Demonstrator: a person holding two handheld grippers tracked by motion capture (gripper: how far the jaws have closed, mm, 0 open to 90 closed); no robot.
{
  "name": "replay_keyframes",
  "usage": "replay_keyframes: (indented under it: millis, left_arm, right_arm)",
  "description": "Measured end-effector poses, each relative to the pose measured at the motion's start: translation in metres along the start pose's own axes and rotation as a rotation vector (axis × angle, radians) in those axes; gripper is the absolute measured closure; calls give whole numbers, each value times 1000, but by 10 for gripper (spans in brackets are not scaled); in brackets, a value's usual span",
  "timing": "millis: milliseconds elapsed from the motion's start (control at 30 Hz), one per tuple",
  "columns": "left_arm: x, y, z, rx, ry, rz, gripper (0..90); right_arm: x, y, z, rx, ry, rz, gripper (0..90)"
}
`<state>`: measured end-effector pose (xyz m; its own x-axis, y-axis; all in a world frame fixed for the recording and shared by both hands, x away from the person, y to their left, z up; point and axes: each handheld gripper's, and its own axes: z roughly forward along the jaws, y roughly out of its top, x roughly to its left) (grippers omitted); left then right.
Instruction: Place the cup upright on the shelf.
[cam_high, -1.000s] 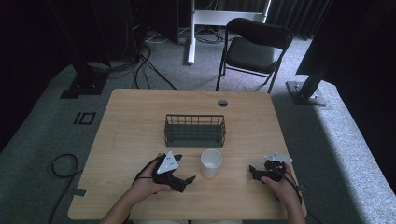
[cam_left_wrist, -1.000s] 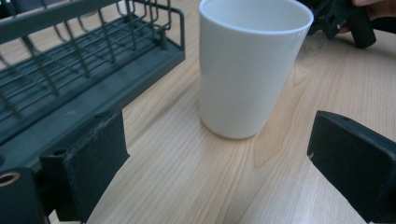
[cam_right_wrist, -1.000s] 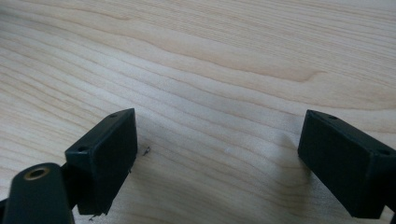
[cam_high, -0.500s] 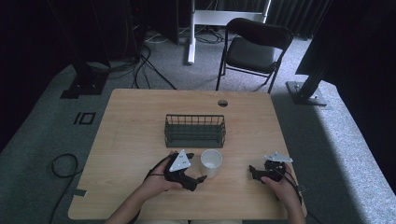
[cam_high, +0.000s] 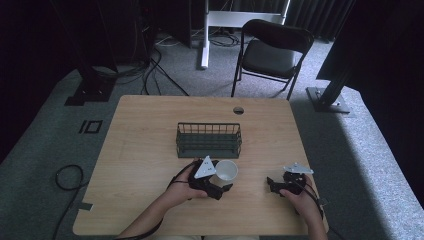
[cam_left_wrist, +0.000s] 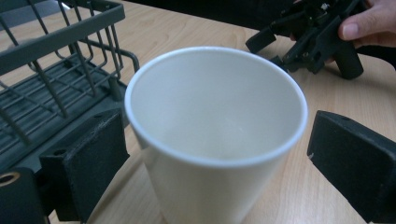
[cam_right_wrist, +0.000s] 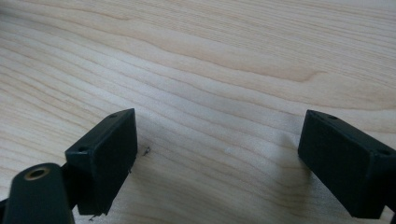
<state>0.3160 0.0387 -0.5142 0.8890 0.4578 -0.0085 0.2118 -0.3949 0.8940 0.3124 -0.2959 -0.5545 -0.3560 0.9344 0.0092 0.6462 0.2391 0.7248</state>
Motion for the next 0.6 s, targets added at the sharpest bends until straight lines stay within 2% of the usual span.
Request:
replay_keyframes:
  millis: [133,300,500,600]
  left_arm:
    - [0,1,6,-6,-4,0,51]
    - [2,2,10,-27,4,-25,51]
    - [2,2,12,-29,-11,-17,64]
    - [2,3,12,-35,-6,-28,108]
  right_arm:
    - [0,0,0,0,0,0,115]
    - [0,0,0,0,2,-1,115]
    - [0,0,0,0,2,-1,115]
    - [0,0,0,0,2,-1,116]
